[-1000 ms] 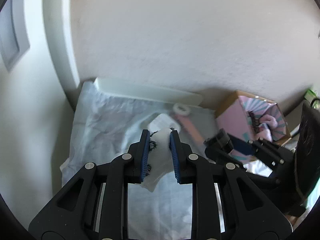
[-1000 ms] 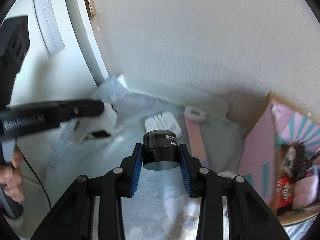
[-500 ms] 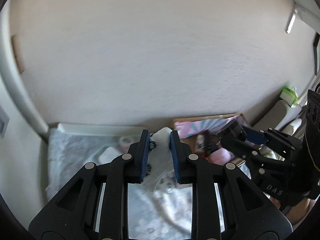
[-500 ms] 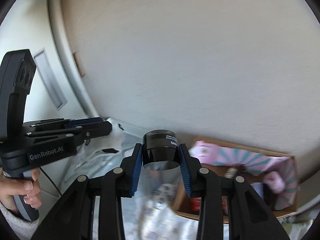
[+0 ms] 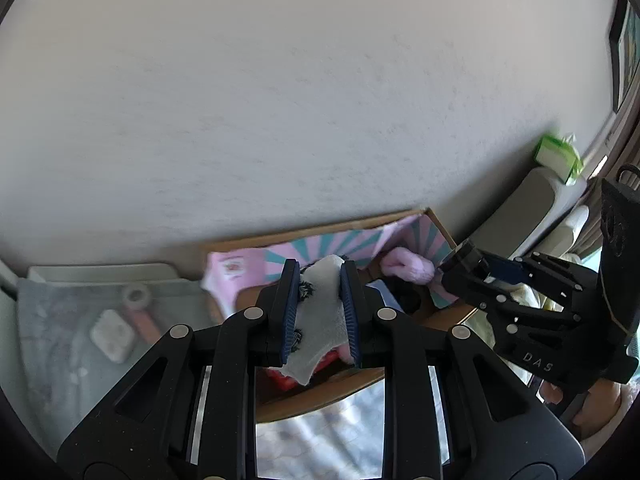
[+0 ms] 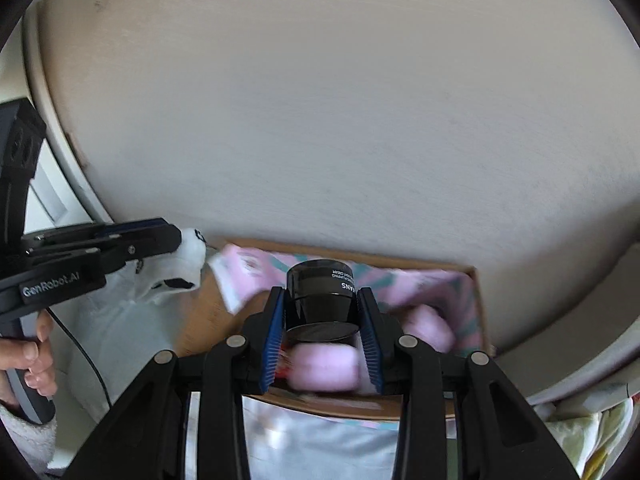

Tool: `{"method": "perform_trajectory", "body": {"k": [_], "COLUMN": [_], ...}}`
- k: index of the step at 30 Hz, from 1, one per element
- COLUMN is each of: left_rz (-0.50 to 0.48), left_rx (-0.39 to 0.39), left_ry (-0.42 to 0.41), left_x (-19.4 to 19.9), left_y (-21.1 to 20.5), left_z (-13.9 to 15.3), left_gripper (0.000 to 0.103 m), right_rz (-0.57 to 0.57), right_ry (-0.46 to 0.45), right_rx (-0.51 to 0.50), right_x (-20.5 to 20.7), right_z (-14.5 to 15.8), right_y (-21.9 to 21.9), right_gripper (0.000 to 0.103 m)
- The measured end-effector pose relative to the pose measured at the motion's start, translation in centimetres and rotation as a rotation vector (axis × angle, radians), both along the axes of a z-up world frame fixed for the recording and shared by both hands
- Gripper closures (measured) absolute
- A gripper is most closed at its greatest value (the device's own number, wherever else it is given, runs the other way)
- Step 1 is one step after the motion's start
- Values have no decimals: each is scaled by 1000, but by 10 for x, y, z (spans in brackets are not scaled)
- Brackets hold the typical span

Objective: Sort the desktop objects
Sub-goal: 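Carry the white sock and black cylinder over the cardboard box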

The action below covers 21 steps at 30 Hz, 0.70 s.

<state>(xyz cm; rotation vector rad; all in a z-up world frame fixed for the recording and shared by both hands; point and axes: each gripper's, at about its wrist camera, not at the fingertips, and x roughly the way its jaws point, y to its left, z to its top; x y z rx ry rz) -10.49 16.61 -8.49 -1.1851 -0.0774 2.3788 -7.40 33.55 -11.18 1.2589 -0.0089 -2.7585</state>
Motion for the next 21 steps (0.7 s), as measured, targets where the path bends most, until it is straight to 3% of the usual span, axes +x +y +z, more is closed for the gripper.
{"method": "perform_trajectory", "body": {"k": [9,19,21], "left_rz": [-40,-66,-59], "left_rx": [-33,-69,-75], "left_ry": [-76,-114,-142], "left_x": [-9,-18,-22], "left_y": [52,75,77], "left_z": [-43,-65,-67], "left_gripper": [84,84,76], "right_rz": [-21,-26,-11], "right_ry": [-102,-154,-174], "right_rx": [-38,-66,-67], "right_x": [-11,-27,-29], "right_z": [-53,-78,-80], "right_y": [46,79,78], "right_gripper": [70,70,70]}}
